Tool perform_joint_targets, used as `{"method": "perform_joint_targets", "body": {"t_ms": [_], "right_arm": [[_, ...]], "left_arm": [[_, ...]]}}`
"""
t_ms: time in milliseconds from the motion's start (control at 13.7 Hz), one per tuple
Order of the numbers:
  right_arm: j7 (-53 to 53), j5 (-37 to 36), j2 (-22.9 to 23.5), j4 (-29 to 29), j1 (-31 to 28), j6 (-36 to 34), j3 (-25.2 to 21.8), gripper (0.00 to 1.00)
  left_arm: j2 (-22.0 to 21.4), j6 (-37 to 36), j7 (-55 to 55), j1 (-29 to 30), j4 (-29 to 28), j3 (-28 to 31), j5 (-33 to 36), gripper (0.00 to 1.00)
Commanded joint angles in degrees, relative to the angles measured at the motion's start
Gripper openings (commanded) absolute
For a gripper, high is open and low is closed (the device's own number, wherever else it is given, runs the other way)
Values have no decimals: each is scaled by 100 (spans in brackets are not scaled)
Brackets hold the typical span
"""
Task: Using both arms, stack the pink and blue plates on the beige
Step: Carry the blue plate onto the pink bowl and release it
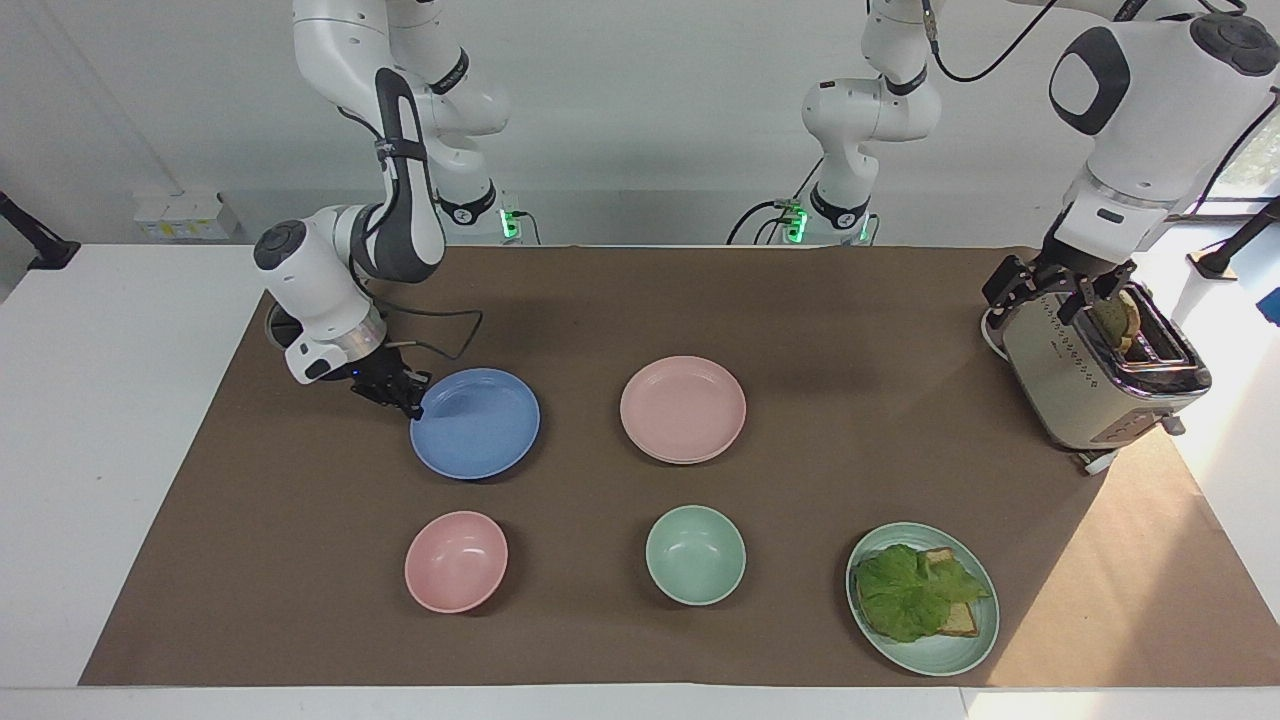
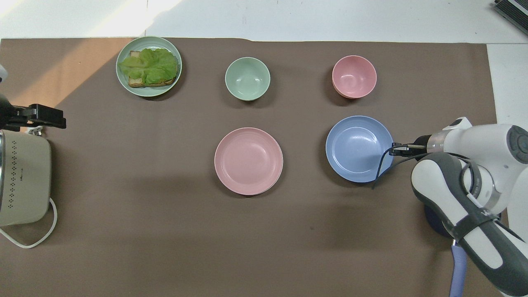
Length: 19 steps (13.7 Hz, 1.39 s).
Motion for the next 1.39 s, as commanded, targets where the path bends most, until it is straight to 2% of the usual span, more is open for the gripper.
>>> {"method": "perform_joint_targets", "body": {"t_ms": [0, 292, 438, 730, 876, 1022, 1315], "right_arm": [[151, 219, -250, 304, 233, -521, 56, 0], [1388, 211, -233, 489, 1182, -409, 56, 0], [1900, 202, -198, 525, 1604, -103, 56, 0], [2989, 202, 205, 533, 2483, 451, 64, 0], [3167, 202, 364, 525, 2721, 592, 56, 0], [3308, 202, 574, 507, 2923, 1022, 64, 0], [3370, 202, 725, 507, 2986, 1208, 64, 0]], "left_arm": [[14, -81, -11, 52, 36, -37, 82, 100], [14, -81, -2, 34, 44, -37, 82, 100], [23, -72, -20, 34, 71, -37, 82, 100], [32, -63, -11, 60, 88, -28, 82, 100], [32, -98, -11, 52, 88, -28, 82, 100], [32, -98, -3, 51, 88, -28, 82, 100], [32, -98, -3, 52, 88, -28, 82, 100]]}}
